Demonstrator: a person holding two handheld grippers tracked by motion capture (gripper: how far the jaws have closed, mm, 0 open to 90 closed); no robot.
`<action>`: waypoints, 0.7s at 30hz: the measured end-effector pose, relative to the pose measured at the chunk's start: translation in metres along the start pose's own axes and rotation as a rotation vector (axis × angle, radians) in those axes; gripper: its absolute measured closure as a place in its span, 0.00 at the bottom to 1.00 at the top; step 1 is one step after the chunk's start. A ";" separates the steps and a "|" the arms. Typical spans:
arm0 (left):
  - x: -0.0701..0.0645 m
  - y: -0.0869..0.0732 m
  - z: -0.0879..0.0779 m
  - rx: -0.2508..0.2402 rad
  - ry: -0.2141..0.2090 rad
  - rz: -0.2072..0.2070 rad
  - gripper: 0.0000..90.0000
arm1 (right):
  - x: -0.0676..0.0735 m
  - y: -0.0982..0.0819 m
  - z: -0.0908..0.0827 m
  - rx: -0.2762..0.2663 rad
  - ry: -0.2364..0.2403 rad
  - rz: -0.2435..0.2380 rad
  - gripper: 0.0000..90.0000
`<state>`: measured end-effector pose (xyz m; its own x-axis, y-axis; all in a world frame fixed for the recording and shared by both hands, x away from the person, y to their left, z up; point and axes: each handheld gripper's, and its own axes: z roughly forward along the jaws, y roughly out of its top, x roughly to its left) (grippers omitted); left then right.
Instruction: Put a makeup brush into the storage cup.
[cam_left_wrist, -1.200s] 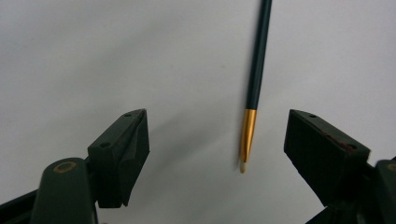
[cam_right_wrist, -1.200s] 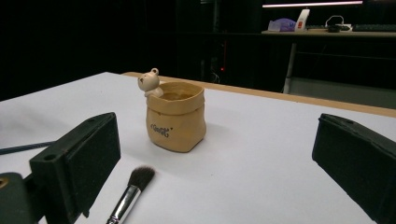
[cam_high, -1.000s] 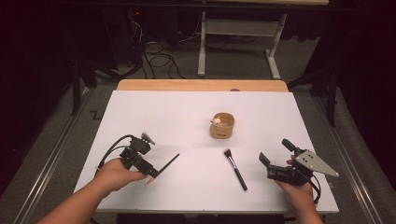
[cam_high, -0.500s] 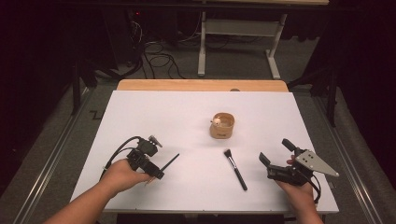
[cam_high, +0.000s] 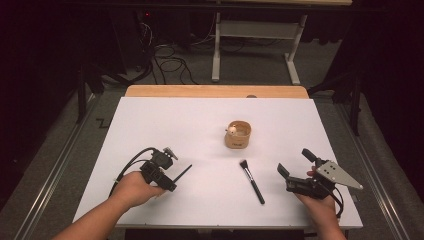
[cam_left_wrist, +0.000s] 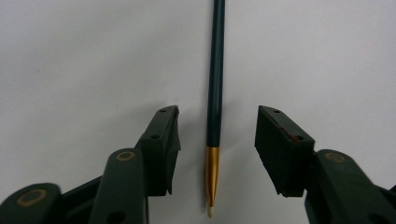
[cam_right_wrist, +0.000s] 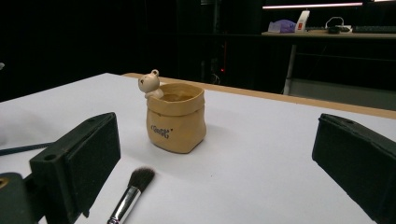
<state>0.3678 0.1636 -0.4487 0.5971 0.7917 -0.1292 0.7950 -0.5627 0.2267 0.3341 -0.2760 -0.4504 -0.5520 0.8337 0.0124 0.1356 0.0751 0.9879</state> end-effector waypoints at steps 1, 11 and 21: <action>-0.001 0.000 0.001 -0.003 0.002 0.001 0.59 | 0.000 0.000 0.000 0.001 0.000 0.002 0.02; -0.001 0.000 0.002 0.003 0.021 0.026 0.66 | 0.000 0.000 0.000 0.001 -0.002 -0.001 0.02; -0.001 0.000 0.002 0.021 0.015 0.031 0.72 | 0.000 0.000 0.000 -0.002 -0.001 0.000 0.02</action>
<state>0.3675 0.1618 -0.4508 0.6196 0.7774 -0.1084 0.7786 -0.5914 0.2096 0.3341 -0.2757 -0.4501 -0.5513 0.8342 0.0124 0.1342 0.0741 0.9882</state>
